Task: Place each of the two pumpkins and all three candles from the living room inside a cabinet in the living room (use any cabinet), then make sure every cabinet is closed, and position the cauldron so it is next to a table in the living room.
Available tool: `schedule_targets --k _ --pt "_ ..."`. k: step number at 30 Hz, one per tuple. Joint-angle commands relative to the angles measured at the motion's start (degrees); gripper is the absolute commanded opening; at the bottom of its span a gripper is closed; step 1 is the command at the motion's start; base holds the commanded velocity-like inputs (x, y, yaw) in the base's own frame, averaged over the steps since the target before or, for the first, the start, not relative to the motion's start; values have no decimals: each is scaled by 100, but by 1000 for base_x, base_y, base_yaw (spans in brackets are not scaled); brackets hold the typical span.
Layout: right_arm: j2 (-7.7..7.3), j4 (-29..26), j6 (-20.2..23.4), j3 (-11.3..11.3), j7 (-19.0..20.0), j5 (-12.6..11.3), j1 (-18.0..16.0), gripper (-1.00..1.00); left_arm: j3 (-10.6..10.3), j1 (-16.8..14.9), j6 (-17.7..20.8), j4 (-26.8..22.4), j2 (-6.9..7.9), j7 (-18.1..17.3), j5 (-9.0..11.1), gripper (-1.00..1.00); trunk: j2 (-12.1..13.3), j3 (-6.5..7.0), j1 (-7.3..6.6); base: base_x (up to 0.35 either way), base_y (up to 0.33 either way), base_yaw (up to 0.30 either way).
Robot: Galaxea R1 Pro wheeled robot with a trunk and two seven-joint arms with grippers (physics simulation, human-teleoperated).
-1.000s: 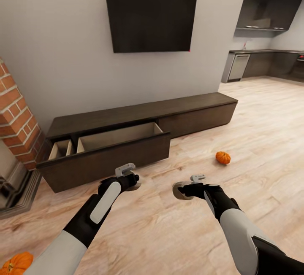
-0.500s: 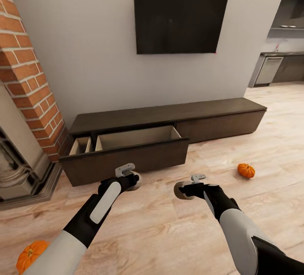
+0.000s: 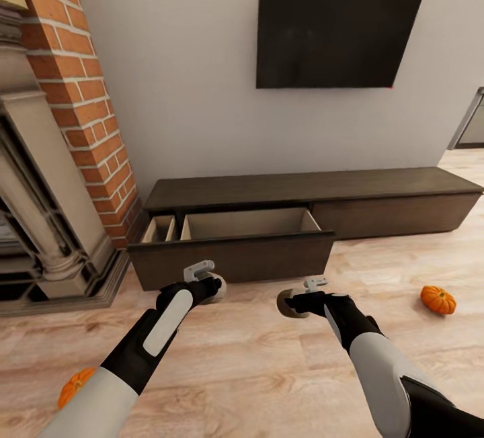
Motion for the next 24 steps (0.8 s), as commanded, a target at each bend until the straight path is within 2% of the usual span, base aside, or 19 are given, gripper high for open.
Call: schedule_targets --k 1,9,16,18,19,20,21,22,24 --pt "0 -2 0 -1 0 -11 -1 -100 0 -1 4 -1 -1 -4 -17 -100 0 1 0 114 0 294" --pt "-8 -20 2 -1 8 -11 -1 -100 0 -1 4 -1 1 -4 -21 -100 0 3 0 117 0 272" --pt "-14 -70 7 -1 40 -14 -2 -100 -6 -1 4 -5 -14 -4 -18 -100 0 3 0 49 0 33" --pt "-75 -447 134 11 89 -11 -9 -100 12 -1 55 -102 -8 14 -14 -100 0 3 0 0 0 0" --pt "-73 -854 392 11 95 -11 -9 -100 22 -1 80 -164 -7 20 -14 -100 0 3 0 0 0 0" --pt "-46 -3117 2661 89 417 -35 -9 -100 41 -1 124 -771 -10 51 -22 -100 0 3 0 0 0 0" --pt "-52 -3788 3309 338 659 -35 -11 -100 93 -14 147 -958 -35 60 -22 -100 0 3 0 6 0 0" --pt "-40 -4631 4109 922 822 -57 -32 -100 484 -81 373 -1438 -75 45 -15 -100 0 3 0 262 0 0" --pt "-49 -4668 4171 981 830 -87 -40 -100 610 -95 423 -1522 -82 18 -14 -100 0 3 0 302 0 0"
